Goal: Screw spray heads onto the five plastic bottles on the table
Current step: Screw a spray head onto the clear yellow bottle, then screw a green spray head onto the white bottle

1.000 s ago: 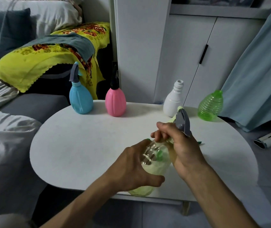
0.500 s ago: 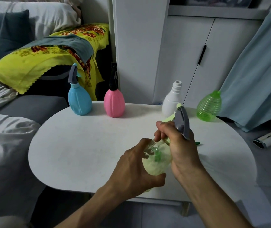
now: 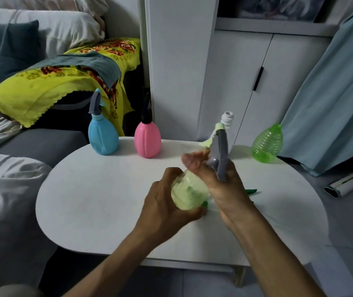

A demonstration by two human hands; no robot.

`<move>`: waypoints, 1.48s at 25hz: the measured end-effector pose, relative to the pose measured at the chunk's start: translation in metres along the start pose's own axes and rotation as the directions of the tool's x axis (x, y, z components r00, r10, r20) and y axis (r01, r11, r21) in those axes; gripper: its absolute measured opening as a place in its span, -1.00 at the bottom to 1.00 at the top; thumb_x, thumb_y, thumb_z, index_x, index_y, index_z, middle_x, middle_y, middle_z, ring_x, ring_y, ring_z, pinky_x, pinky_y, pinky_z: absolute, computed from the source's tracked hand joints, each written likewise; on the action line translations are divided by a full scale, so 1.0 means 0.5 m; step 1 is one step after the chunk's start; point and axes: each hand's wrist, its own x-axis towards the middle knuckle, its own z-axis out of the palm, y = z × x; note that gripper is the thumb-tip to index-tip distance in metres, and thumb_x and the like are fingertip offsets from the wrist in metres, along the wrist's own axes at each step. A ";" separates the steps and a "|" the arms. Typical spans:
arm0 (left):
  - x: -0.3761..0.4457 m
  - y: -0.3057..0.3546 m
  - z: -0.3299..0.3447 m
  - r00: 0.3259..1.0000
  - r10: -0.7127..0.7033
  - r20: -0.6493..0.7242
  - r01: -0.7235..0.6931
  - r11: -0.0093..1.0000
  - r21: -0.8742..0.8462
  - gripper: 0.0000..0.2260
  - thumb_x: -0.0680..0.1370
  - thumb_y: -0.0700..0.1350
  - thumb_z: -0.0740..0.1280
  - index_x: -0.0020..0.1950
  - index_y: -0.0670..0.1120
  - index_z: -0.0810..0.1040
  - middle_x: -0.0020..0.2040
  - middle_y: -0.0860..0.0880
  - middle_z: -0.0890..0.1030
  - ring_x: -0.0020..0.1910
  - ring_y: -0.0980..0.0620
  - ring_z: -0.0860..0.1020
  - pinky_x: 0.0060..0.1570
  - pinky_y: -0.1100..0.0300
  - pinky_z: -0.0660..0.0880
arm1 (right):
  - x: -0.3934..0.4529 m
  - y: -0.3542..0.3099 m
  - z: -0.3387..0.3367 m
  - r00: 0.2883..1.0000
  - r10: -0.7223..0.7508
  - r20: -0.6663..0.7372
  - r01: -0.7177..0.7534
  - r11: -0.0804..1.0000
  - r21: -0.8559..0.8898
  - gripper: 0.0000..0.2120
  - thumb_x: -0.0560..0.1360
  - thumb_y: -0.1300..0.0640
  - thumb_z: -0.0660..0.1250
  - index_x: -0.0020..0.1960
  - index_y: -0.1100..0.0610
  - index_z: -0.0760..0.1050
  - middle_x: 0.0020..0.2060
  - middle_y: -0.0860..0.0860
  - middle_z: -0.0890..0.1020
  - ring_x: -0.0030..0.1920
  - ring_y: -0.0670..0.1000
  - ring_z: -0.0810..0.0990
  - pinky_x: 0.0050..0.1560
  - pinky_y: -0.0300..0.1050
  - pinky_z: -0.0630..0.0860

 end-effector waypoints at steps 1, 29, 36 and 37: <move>0.001 -0.003 -0.007 0.999 -0.023 -0.026 0.022 0.998 -0.053 -0.40 0.24 0.19 0.56 0.18 0.16 0.39 0.01 0.14 0.62 0.00 0.15 0.58 -0.10 0.08 0.58 | -0.002 -0.003 0.001 0.996 0.060 0.072 -0.058 0.998 -0.028 -0.65 0.19 -0.17 0.59 -0.10 -0.12 0.58 -0.22 -0.20 0.70 -0.12 -0.20 0.68 -0.12 -0.34 0.55; 0.105 -0.191 -0.091 0.822 -0.253 0.510 -0.167 0.749 0.641 -0.30 0.54 0.29 0.22 0.58 0.16 0.01 0.62 0.02 0.01 0.57 -0.01 0.04 0.48 0.00 0.12 | 0.332 0.207 0.045 0.925 -0.053 -0.376 -0.181 0.808 -0.560 -0.39 0.32 -0.02 0.56 0.28 -0.03 0.37 0.22 -0.04 0.57 0.12 0.05 0.56 0.07 -0.02 0.52; 0.098 -0.187 -0.084 0.794 -0.300 0.528 -0.158 0.737 0.657 -0.28 0.53 0.27 0.25 0.58 0.08 0.03 0.60 0.02 0.00 0.55 -0.05 0.03 0.45 0.02 0.20 | 0.337 0.202 0.036 0.924 -0.053 -0.379 -0.193 0.791 -0.581 -0.39 0.33 0.02 0.55 0.29 0.00 0.37 0.22 0.01 0.59 0.14 0.10 0.58 -0.04 -0.14 0.41; 0.097 -0.186 -0.085 0.794 -0.300 0.528 -0.156 0.739 0.656 -0.28 0.53 0.26 0.26 0.58 0.08 0.04 0.60 0.02 0.01 0.55 -0.05 0.03 0.45 0.02 0.20 | 0.338 0.202 0.034 0.926 -0.041 -0.374 -0.200 0.789 -0.580 -0.39 0.33 0.02 0.55 0.30 0.00 0.37 0.21 0.01 0.59 0.13 0.11 0.59 -0.05 -0.15 0.40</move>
